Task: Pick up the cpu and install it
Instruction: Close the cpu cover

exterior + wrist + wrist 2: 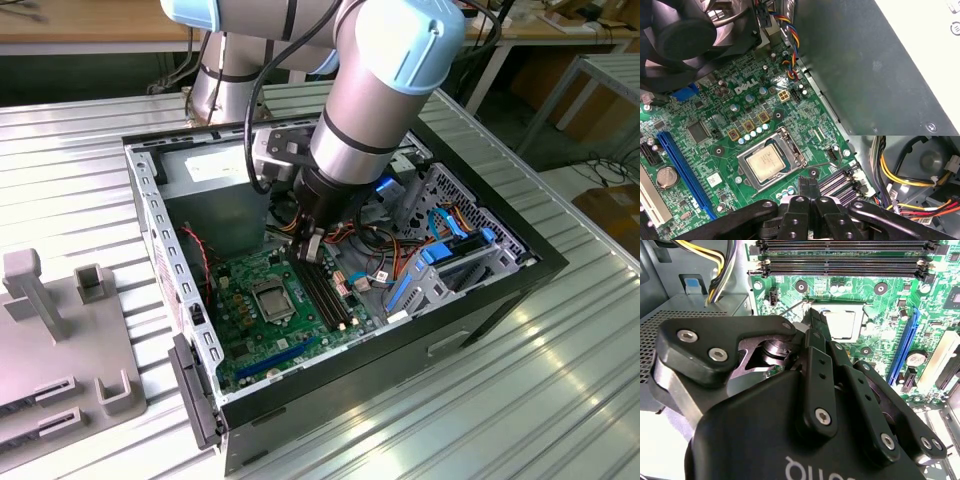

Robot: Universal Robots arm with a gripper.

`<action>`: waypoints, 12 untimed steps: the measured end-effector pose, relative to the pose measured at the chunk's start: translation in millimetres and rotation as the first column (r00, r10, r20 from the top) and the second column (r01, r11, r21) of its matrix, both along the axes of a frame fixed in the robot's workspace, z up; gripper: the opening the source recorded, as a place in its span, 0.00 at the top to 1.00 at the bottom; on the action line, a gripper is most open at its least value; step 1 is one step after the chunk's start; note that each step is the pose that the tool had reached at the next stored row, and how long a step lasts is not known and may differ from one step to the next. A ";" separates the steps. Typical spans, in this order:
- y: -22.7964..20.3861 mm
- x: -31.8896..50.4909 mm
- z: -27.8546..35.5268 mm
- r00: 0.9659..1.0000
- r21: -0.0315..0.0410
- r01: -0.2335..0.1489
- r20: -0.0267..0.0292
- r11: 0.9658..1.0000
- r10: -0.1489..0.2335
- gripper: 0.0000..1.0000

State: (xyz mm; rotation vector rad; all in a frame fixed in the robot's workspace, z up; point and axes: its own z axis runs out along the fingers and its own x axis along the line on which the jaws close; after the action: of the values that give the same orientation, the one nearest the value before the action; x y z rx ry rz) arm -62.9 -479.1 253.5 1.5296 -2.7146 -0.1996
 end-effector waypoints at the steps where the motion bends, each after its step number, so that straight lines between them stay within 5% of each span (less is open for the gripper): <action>1: 0.0 0.0 0.0 1.000 0.000 0.000 0.000 1.000 0.000 0.89; 12: -0.4 2.3 0.0 1.000 0.000 0.000 0.000 1.000 0.000 0.89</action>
State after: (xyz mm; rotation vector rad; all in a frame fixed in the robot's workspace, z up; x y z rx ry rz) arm -60.6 -479.5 253.5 1.5294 -2.7141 -0.1999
